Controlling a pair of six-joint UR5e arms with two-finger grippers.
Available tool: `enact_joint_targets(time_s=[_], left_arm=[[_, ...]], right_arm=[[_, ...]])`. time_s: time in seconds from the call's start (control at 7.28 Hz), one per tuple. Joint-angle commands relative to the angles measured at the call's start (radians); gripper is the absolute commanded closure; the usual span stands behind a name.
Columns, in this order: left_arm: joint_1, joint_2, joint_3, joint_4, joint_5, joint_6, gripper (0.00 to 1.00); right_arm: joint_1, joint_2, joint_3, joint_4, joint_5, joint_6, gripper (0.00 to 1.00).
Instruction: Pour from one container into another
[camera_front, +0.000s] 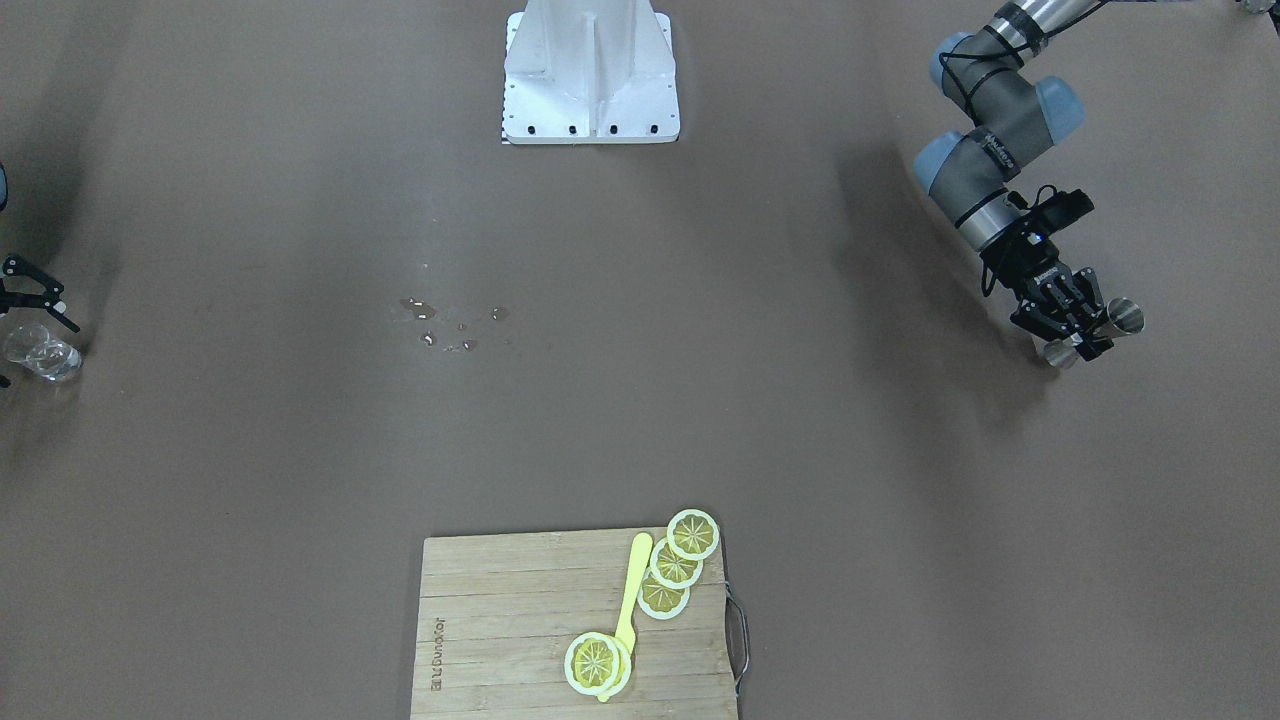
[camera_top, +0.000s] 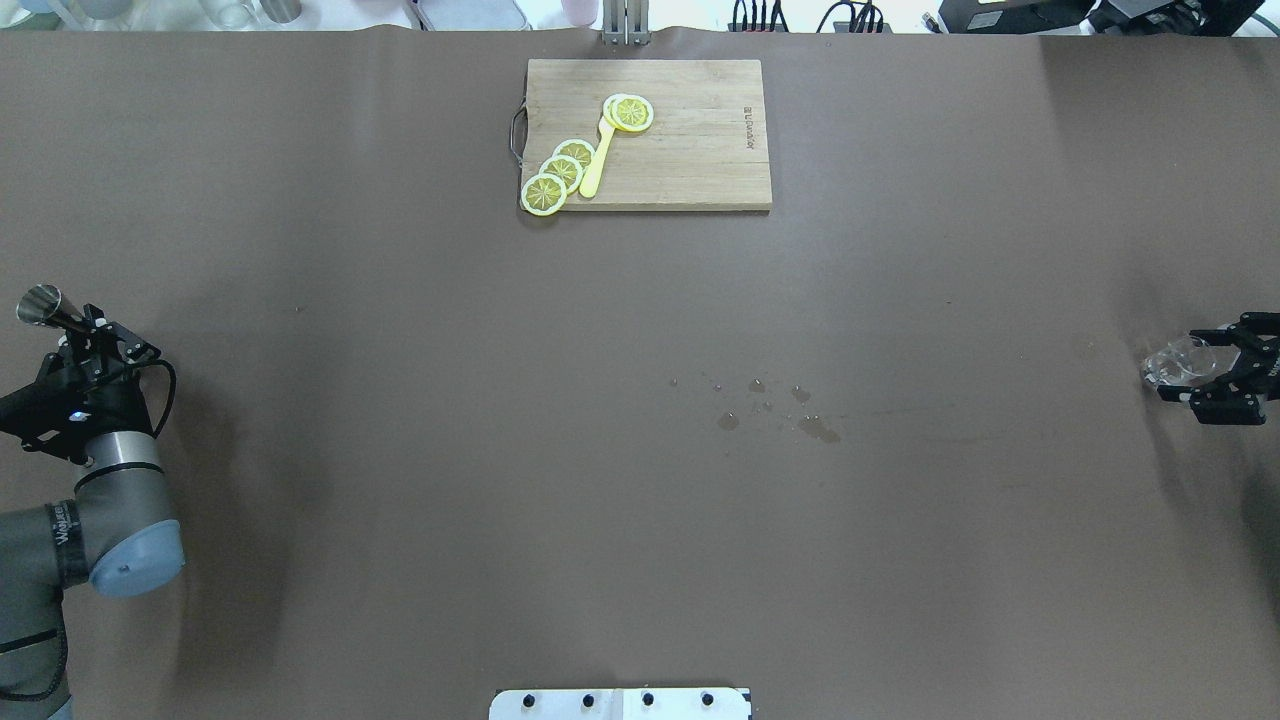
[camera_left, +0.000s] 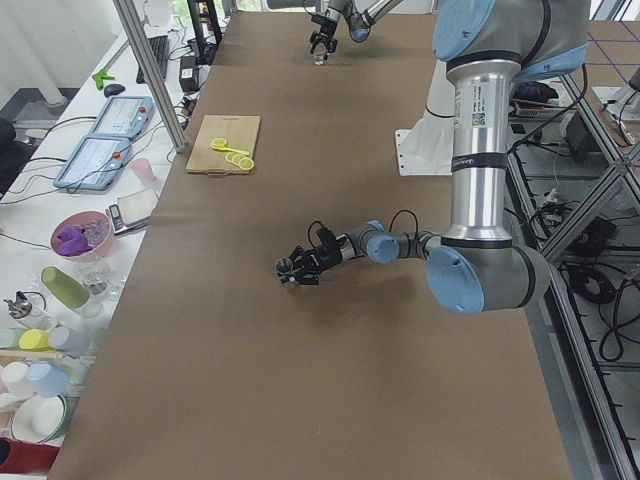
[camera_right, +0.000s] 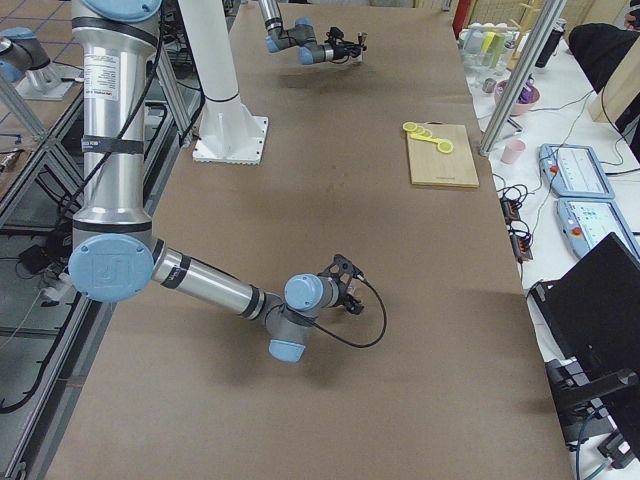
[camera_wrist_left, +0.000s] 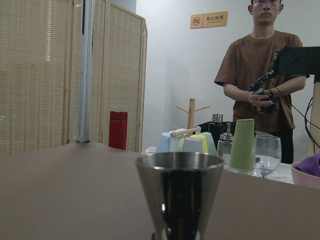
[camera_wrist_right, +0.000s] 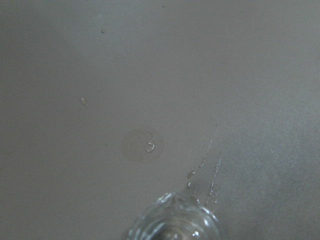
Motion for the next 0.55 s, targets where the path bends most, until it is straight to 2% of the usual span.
enact_joint_targets(time_s=[0.0, 0.27, 0.41], left_arm=[[0.006, 0.001, 0.001, 0.001, 0.0, 0.003, 0.8], [0.006, 0.001, -0.004, 0.001, 0.0, 0.007, 0.58], [0.006, -0.001, -0.007, 0.001, 0.0, 0.01, 0.5]], right_arm=[[0.002, -0.015, 0.002, 0.031, 0.005, 0.003, 0.0], [0.003, -0.066, 0.013, 0.067, 0.024, 0.006, 0.0], [0.008, -0.084, 0.015, 0.079, 0.062, 0.008, 0.0]])
